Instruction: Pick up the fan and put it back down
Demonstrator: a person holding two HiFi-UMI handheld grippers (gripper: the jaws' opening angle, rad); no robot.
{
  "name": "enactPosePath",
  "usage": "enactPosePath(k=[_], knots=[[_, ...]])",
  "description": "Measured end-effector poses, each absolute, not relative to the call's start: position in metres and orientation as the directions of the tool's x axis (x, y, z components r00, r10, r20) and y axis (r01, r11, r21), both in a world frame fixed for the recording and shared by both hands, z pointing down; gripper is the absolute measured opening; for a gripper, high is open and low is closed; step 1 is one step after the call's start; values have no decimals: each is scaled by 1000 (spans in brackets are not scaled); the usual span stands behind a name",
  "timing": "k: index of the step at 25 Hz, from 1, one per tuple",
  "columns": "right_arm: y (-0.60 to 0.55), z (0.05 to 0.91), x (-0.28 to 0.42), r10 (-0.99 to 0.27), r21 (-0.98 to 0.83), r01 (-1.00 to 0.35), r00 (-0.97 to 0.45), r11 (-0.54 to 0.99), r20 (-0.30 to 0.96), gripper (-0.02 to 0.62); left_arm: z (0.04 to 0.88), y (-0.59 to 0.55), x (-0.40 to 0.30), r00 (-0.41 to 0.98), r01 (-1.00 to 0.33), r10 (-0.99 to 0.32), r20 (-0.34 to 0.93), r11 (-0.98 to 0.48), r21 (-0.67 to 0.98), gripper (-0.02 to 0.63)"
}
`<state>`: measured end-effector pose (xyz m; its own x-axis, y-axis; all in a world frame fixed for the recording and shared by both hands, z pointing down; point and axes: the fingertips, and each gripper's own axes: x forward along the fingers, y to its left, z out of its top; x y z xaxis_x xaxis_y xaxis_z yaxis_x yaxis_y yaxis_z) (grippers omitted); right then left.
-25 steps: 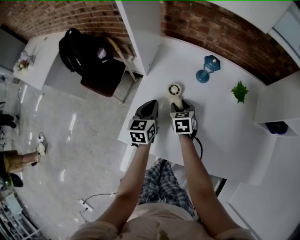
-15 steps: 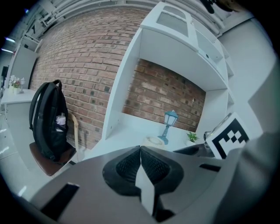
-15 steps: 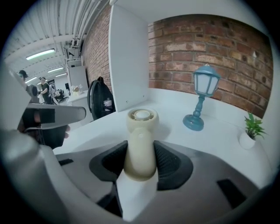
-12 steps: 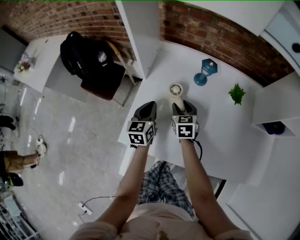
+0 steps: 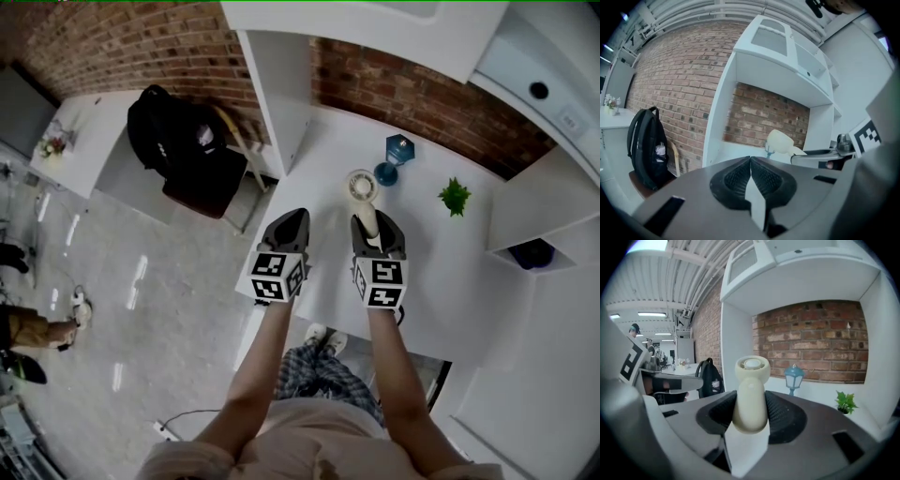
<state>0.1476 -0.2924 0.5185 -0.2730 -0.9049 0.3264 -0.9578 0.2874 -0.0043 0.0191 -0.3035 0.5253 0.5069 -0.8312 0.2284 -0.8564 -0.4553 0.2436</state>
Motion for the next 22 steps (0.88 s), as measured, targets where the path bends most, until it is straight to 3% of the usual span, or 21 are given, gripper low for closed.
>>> enactPosePath(k=[12, 22], knots=[[-200, 383, 178, -961, 23, -962, -274, 274, -34, 202, 413, -256, 31, 533, -842, -846, 36, -525, 124, 28], [-197, 375, 197, -970, -14, -970, -242, 242, -39, 202, 410, -248, 35, 524, -847, -850, 50, -514, 138, 28]])
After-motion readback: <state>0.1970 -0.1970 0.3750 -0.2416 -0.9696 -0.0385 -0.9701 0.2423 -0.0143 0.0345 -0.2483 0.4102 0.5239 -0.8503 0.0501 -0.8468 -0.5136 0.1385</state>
